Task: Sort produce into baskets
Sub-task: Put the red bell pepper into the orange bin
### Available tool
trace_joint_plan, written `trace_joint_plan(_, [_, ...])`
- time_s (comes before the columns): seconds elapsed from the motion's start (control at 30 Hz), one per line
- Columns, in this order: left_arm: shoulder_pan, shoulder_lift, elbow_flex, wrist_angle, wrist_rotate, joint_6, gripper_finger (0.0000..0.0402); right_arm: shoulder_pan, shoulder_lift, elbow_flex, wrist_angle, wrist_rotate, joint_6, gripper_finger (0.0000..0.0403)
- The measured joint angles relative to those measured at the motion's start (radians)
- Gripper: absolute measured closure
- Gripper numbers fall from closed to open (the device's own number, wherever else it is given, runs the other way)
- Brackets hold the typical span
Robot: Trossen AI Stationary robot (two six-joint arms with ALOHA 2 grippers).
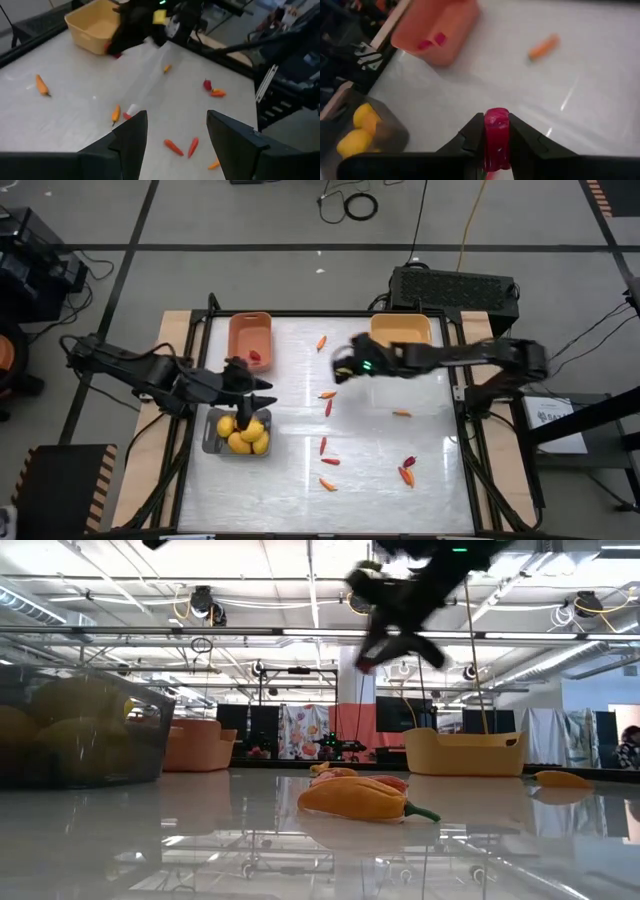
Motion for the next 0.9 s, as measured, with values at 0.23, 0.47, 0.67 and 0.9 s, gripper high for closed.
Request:
trace_joint_plan(0.23, [-0.049,-0.036,0.0,-0.027,-0.079,-0.01,0.0189,-0.056,0.399,0.468,0.034,-0.043,-0.237,0.0342])
trace_joint_plan(0.47, [-0.082,-0.045,-0.003,-0.117,-0.087,-0.068,0.0189,-0.087,0.742,0.891,0.029,-0.159,-0.328,0.0342])
trace_joint_plan(0.67, [-0.101,-0.045,-0.008,-0.117,-0.101,-0.069,0.0189,-0.087,0.935,1.114,0.02,-0.235,-0.337,0.034])
trace_joint_plan(0.9, [-0.102,-0.045,-0.008,-0.117,-0.112,-0.069,0.0189,-0.089,0.975,1.157,0.007,-0.241,-0.335,0.0294])
